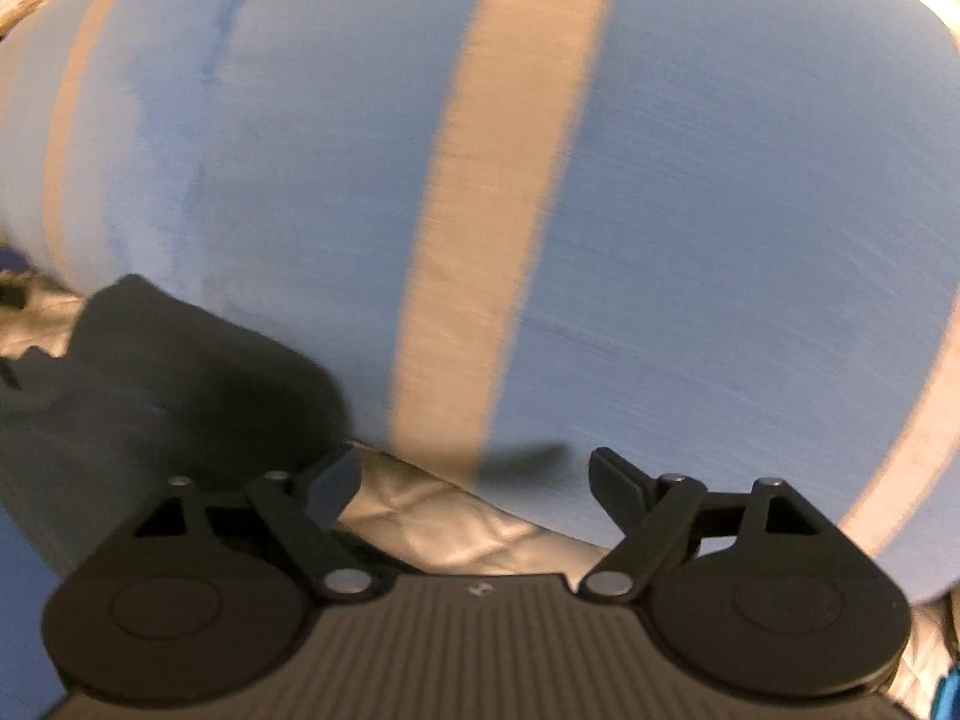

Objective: Fold clothes

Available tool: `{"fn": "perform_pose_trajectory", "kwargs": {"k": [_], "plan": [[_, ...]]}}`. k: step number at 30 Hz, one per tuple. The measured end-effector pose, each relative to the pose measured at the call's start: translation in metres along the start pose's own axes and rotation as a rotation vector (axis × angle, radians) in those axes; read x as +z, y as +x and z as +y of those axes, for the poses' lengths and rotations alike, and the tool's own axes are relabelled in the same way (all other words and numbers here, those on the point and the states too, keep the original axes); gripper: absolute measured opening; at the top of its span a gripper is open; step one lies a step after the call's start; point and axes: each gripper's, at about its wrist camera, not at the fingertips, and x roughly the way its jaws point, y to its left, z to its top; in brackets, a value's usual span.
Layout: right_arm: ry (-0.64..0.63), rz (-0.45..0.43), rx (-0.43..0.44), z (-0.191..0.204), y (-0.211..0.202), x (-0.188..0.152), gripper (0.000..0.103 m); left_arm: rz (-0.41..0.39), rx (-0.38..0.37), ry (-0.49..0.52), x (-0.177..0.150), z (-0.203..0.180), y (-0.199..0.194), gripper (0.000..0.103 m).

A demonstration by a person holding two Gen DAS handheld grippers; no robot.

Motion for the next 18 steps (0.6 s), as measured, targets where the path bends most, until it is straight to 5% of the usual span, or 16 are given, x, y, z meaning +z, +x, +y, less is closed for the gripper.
{"fn": "perform_pose_trajectory", "kwargs": {"k": [13, 18], "plan": [[0.022, 0.036, -0.044, -0.036, -0.016, -0.018, 0.09, 0.169, -0.074, 0.137, -0.047, -0.019, 0.035, 0.069], [-0.027, 0.035, -0.019, -0.028, -0.013, -0.02, 0.09, 0.179, -0.113, 0.17, -0.053, -0.033, 0.038, 0.037]]}}
